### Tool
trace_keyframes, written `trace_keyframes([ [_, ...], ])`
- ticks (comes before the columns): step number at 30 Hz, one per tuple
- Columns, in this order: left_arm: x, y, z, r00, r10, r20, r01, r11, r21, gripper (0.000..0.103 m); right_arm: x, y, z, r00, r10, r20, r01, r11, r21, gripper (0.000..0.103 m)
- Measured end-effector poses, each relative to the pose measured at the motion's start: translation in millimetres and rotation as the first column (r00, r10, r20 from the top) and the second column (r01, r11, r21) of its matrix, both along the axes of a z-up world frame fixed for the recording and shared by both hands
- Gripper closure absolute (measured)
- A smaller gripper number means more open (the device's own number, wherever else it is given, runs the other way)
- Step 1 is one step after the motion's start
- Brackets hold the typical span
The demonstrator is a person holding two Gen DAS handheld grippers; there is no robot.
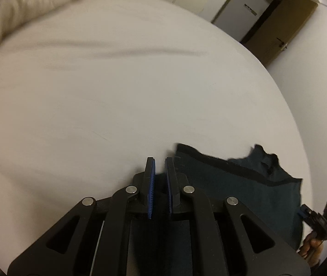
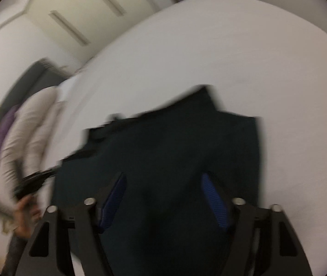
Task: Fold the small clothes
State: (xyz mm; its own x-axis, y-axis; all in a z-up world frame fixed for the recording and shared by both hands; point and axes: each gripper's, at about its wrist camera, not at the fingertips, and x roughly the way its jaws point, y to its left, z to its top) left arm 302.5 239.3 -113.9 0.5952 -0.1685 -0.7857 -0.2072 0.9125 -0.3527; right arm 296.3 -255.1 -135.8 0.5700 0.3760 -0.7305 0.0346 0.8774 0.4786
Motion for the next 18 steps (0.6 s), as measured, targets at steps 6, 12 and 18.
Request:
trace_keyframes([
  [6,-33.5,-8.6,43.9,0.996,-0.002,0.091,-0.010,0.990,0.137,0.095,-25.3,-19.5,26.7,0.990,-0.133,0.056,0.130,0.991,0.039,0.059],
  [12,-38.0,-110.1,28.3,0.970,-0.243,0.003,0.227,0.909,0.348,0.095,-25.8,74.9,38.1,0.973,0.195,0.126,-0.209,0.971,0.114,0.059],
  [18,-46.3,-128.5,-18.2,0.965,-0.241,-0.101,0.261,0.870,0.417,0.095,-22.3,88.6,-5.0,0.981,0.190,0.040,-0.192,0.979,0.071,0.060],
])
